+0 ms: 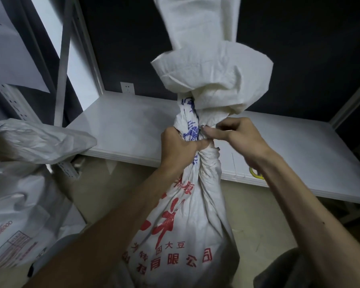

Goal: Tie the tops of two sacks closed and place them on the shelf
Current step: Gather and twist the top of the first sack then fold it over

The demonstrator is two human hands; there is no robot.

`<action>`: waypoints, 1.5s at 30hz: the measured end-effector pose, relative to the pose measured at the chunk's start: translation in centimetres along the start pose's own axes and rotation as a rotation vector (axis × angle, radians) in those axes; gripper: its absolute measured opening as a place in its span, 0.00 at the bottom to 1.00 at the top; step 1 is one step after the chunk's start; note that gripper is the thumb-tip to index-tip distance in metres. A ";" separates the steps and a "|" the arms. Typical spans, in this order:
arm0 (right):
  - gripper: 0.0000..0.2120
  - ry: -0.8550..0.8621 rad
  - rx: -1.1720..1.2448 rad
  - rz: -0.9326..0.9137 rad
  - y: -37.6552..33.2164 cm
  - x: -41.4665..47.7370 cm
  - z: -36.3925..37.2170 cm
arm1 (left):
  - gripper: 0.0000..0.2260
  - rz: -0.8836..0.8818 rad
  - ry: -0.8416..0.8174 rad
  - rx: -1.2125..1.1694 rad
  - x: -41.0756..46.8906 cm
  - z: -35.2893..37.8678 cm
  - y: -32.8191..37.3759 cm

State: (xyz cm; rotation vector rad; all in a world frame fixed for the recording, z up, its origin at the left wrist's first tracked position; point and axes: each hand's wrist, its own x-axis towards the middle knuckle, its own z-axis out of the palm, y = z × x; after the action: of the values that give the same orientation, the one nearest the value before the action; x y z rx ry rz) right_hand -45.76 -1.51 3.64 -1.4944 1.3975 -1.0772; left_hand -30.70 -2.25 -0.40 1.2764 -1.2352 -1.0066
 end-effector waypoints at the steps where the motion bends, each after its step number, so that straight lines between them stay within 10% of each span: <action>1: 0.11 -0.086 0.058 0.014 0.1 0.1 -0.7 | 0.15 -0.017 -0.023 -0.025 0.2 -0.2 0.1; 5: 0.16 -0.244 0.274 -0.018 1.0 0.4 -1.2 | 0.18 -0.113 -0.197 -0.071 1.2 -1.2 0.5; 11: 0.08 0.112 0.343 -0.018 0.7 0.9 1.0 | 0.19 -0.105 -0.329 0.019 1.5 -1.2 0.7; 23: 0.22 0.497 -0.488 -0.303 1.3 1.1 3.2 | 0.13 0.130 -0.072 0.102 -0.7 1.1 -1.1; 32: 0.24 -0.034 0.068 0.110 0.2 0.5 -1.7 | 0.10 -0.099 -0.200 -0.237 0.6 -0.8 -0.4; 39: 0.33 -0.098 0.487 0.250 0.3 0.8 -0.5 | 0.06 -0.123 -0.328 -0.134 0.9 -0.9 -0.2; 45: 0.21 0.209 0.770 0.292 1.1 2.9 0.4 | 0.08 -0.208 -0.451 -0.067 0.9 -1.2 -0.3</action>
State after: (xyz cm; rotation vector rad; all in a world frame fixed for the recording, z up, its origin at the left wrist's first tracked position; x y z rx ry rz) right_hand -45.65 -4.48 2.66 -0.6206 1.0916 -1.3906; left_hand -29.39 -3.01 -0.49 1.1787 -1.4080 -1.5353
